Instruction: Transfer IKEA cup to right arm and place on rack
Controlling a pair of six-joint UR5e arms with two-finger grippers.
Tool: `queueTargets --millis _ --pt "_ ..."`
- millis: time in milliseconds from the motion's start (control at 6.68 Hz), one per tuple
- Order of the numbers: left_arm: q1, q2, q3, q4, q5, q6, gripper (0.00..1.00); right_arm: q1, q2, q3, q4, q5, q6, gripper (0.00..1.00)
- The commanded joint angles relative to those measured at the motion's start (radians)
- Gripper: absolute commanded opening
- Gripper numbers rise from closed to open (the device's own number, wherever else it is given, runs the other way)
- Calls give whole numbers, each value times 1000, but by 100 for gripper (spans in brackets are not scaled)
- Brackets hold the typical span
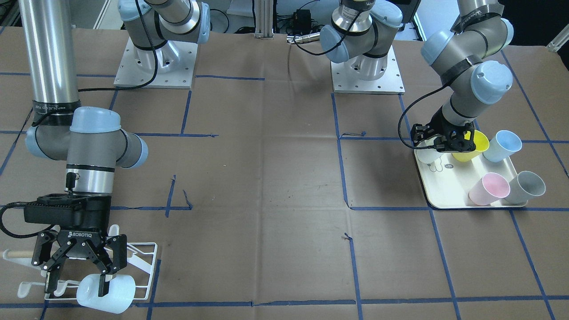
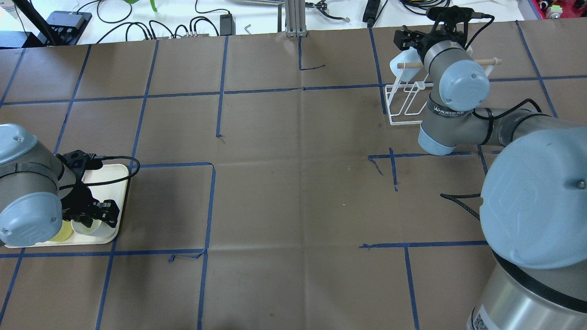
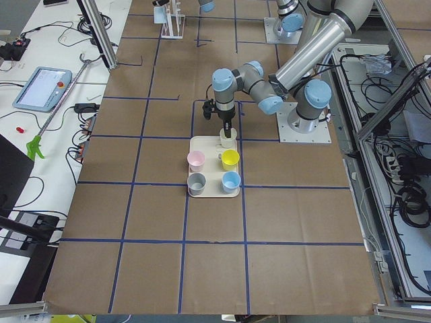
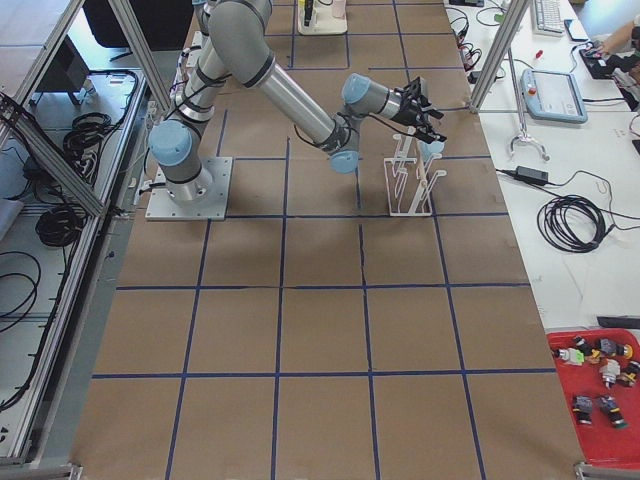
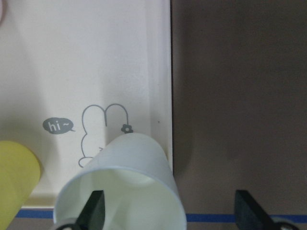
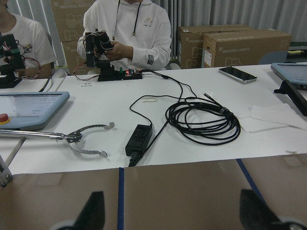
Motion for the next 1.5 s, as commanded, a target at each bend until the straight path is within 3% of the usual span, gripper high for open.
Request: queueTargets --millis 0,300,449,599,749,1048,1198,1348 --pt "-3 16 7 -38 2 10 2 1 -86 -9 8 0 4 100" --pt "-1 47 42 -66 7 23 0 22 -214 11 82 14 86 100" --pt "-3 61 130 -162 5 21 0 42 -270 35 119 19 225 100" --pt "-6 40 286 -304 1 21 0 65 -311 66 120 52 340 100" --pt "-9 7 465 -443 -19 23 0 86 -332 99 120 157 443 100" --pt "-76 -129 745 -477 -160 24 0 118 -358 156 112 253 737 100" --pt "-132 -169 830 -472 -263 23 0 138 -372 179 106 282 883 100" --pt "-160 -181 849 -456 -438 11 0 152 -383 201 104 293 1010 100"
